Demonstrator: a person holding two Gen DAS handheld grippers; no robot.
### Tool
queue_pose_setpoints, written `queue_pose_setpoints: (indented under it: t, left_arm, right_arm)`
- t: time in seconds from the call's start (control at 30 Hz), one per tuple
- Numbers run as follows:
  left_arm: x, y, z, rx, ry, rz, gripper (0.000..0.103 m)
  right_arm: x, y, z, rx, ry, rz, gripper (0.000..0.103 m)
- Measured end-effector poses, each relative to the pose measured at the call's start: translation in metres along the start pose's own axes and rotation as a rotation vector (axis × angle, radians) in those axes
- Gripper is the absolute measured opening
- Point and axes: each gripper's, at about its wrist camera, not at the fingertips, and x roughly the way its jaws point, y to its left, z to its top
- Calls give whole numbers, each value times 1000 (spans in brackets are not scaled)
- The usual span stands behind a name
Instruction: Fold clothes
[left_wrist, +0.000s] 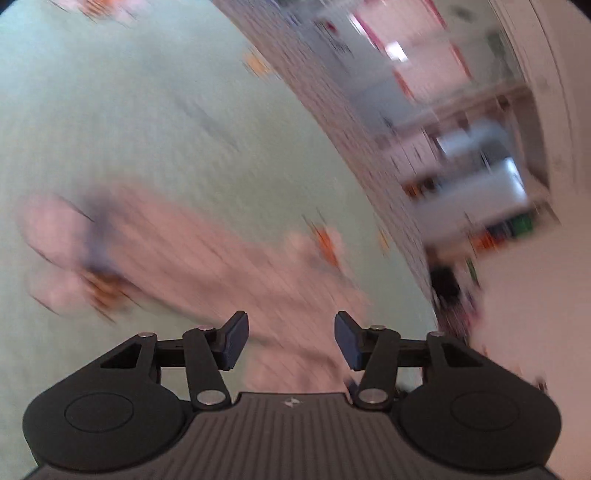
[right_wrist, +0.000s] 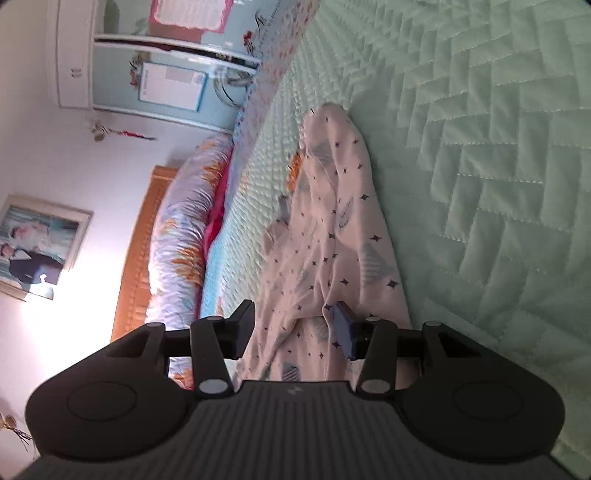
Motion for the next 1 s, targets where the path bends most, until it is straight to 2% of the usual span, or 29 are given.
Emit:
queue_pose_setpoints:
  t: [0.1, 0.2, 0.37, 0.47, 0.57, 0.7, 0.73, 0.77, 0.83, 0.9, 0.97, 1.0]
  left_arm:
    - [57, -21, -27, -2, 115, -41, 56]
    - [101, -29, -42, -62, 157, -62, 55]
    - [134, -26, -44, -147, 130, -17, 56]
    - [138, -32, -43, -140, 92, 10, 56]
    - [137, -35, -41, -145, 60, 36, 56]
    - [138, -39, -37, -141, 45, 56, 53]
    - [138, -42, -36, -127, 37, 61, 43]
    - [138, -45, -34, -113, 30, 67, 28]
    - [138, -46, -30, -110, 29, 67, 9]
    - [137, -45, -24, -103, 18, 73, 2]
    - [135, -43, -19, -96, 7, 88, 2]
    - [137, -41, -17, -99, 25, 87, 2]
  right_arm:
    - [-12, -10, -2, 48, -48, 51, 55]
    - [-16, -23, -5, 97, -69, 100, 55]
    - [-8, -21, -6, 96, -60, 147, 55]
    - [-4, -17, -6, 72, -57, 142, 55]
    - [-6, -23, -5, 102, -70, 161, 55]
    - [-8, -28, -7, 106, -70, 151, 55]
    - [-9, -27, -7, 99, -69, 146, 55]
    - [-9, -27, -7, 93, -67, 142, 55]
    - [-10, -26, -6, 84, -63, 128, 55]
    - [-10, -26, -6, 75, -60, 114, 54]
    - [-10, -22, -6, 41, -50, 75, 50]
    - [-10, -21, -7, 25, -45, 65, 50]
